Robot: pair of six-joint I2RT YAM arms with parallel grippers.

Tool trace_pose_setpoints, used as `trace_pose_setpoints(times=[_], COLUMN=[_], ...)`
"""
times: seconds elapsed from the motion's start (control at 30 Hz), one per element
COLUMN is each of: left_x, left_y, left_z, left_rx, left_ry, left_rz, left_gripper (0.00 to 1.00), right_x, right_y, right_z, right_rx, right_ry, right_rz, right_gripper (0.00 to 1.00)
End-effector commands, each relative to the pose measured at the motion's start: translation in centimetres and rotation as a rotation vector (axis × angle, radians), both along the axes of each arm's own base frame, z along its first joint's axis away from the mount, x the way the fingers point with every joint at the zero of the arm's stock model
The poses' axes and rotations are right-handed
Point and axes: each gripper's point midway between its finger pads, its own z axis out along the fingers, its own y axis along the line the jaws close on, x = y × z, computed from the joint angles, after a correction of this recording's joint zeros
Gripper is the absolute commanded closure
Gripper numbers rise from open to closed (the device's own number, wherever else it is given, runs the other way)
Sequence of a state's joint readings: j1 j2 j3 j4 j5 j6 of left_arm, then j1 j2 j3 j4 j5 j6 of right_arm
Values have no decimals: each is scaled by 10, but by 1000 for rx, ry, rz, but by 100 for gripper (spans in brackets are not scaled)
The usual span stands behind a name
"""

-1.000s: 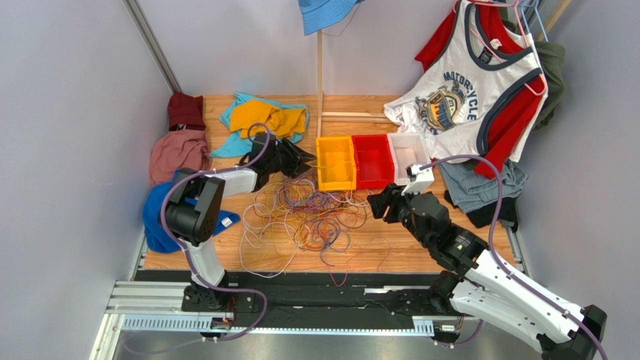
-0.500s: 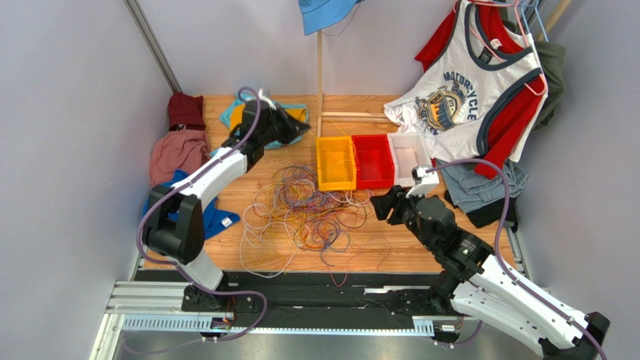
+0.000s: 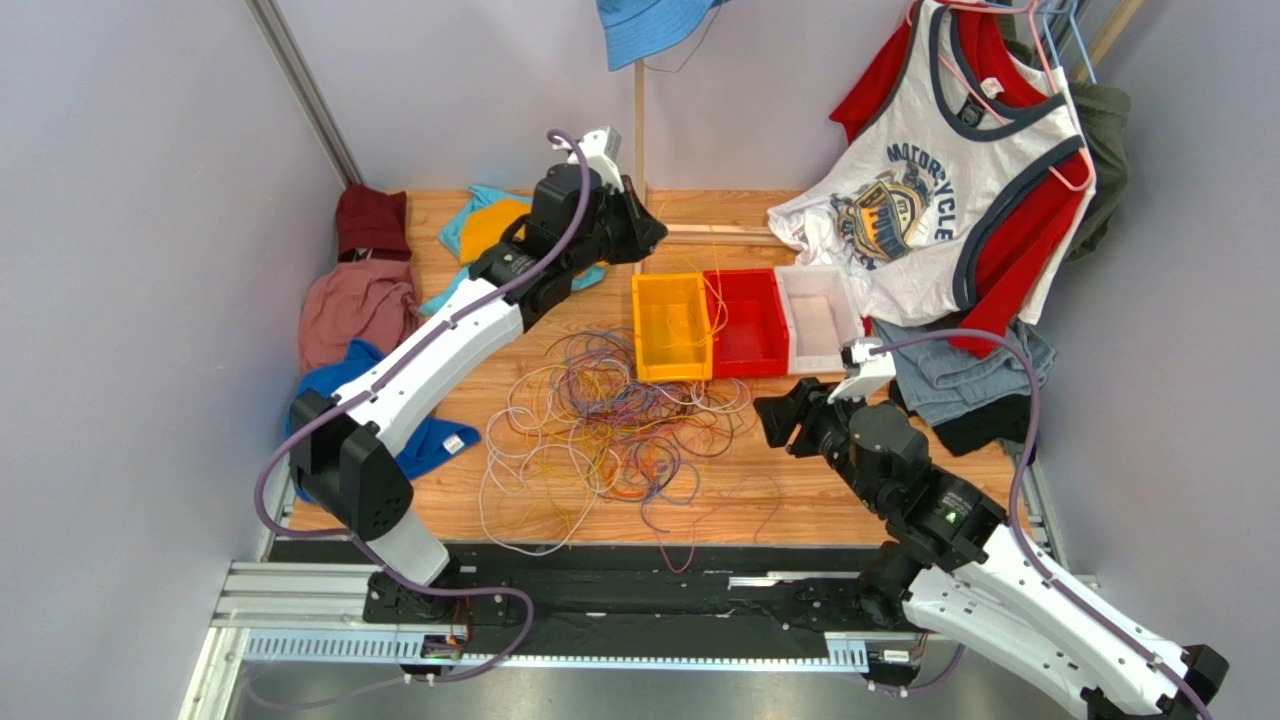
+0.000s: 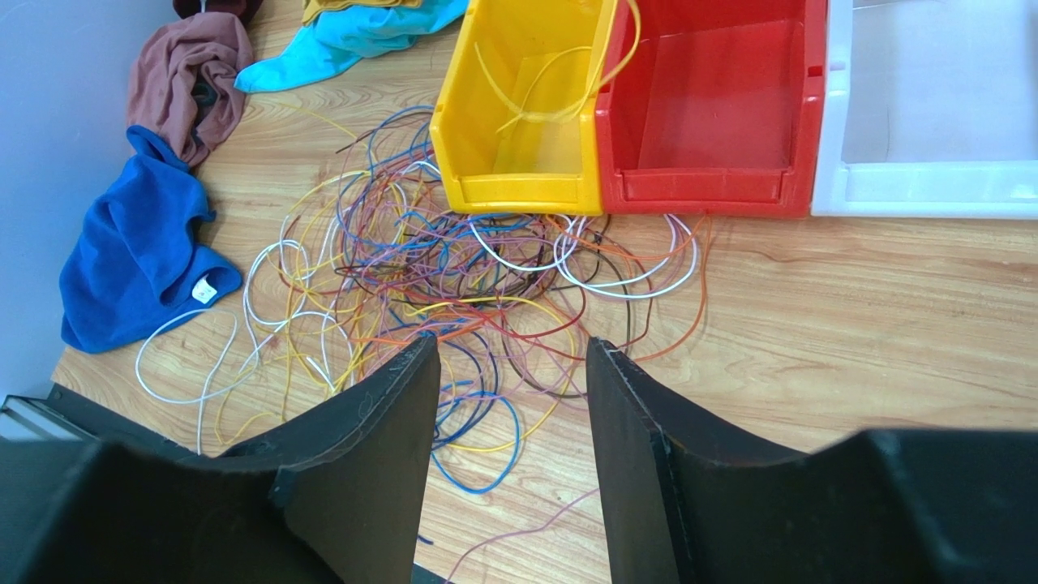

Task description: Untangle the cables

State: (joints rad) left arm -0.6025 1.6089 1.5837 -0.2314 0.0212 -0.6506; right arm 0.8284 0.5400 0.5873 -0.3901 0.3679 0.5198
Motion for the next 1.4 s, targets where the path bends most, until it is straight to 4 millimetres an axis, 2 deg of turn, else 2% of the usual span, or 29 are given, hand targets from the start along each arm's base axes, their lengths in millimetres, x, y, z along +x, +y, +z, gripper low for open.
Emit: trace_pose_setpoints(times=[0.0,0.13,0.37,0.47,0.6,1.0,1.13,1.17,1.37], left_x=[7,13,20,24,29,33,35,35,32], left_y=[18,25,51,61,66,77,71,68,52], left_z=[-26,-40,-38,-27,3,41,35,27,12], left_rx=[148,193,281,300,292,315,310,315,290], left_ry=[7,18,-12,-50,-113,-205,-191,-179,-161], left_rz=[71,107,222,267,295,346,328,314,282], left_gripper=[100,100,100,100,100,100,100,100,100], right_x=[-1,0,0,1,1,1,1,1,1], right_y=[-4,-4,-5,-6,-7,-8,-7,-7,-8], right_z=[4,3,2,1,1,-1,-3,-3,-7], right_rx=[2,2,-9,-12,-16,-22,-21,-25,-26], right_ry=[-12,-13,-14,-15,-15,-17,-15,-14,-11], right_rz=[-16,-15,-18,-20,-24,-29,-26,-26,-29], right_gripper=[49,49,49,49,49,49,48,49,49])
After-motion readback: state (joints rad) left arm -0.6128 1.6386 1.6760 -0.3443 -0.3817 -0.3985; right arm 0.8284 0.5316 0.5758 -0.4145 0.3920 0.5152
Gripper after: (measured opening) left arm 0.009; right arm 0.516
